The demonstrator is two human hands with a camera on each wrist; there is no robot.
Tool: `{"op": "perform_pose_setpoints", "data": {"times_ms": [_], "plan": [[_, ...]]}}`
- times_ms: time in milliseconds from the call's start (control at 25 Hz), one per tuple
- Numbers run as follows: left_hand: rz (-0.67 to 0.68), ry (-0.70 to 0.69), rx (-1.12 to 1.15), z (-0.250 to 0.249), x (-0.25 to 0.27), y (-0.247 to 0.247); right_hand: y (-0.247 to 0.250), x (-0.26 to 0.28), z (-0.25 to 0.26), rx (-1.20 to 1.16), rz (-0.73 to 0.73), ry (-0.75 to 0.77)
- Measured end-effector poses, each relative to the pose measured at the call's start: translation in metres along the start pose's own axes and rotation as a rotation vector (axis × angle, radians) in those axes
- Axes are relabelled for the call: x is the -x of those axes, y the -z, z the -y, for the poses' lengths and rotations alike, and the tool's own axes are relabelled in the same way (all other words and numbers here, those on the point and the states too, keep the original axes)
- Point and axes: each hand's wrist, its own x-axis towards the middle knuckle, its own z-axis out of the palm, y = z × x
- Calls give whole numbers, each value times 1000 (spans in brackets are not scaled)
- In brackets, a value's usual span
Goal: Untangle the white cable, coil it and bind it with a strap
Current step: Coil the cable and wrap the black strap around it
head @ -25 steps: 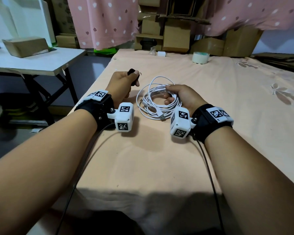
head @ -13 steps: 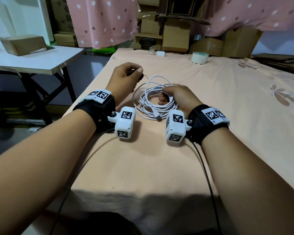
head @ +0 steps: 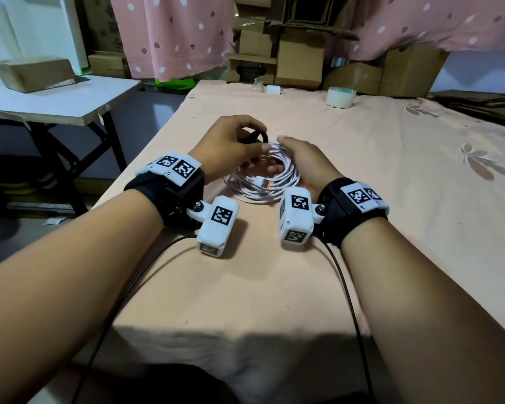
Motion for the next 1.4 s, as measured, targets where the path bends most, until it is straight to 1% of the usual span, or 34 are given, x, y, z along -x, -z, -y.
{"op": "perform_pose_setpoints", "data": {"times_ms": [80, 200, 280, 400, 480, 600, 720, 800, 1000, 1120, 1320, 1400], "plan": [[-1, 55, -11, 3, -1, 2, -4, 2, 3, -93, 49, 16], [-17, 65, -20, 3, -1, 3, -3, 5, 5, -157, 113, 127], [-17, 44, -41, 4, -1, 2, -4, 9, 4, -106, 167, 175], [-17, -5, -117, 4, -2, 4, -2, 12, 4, -6, 187, 202], [2, -18, -131, 3, -1, 4, -3, 14, 5, 28, 173, 197], [27, 12, -83, 2, 0, 4, -2, 14, 4, 86, 122, 204], [-7, 97, 15, 4, -3, 6, -1, 12, 2, 104, 89, 229], [-23, 162, 31, 5, -6, 7, 0, 12, 2, 144, 81, 244], [46, 228, 108, 1, -5, 2, 0, 12, 3, 259, 96, 313], [105, 270, 198, 4, -3, 1, 0, 11, 3, 259, 109, 321], [140, 335, 338, 5, 0, -2, -4, 12, 4, 382, 77, 398], [173, 330, 346, 3, 0, -3, -6, 9, 2, 409, 60, 405]]}}
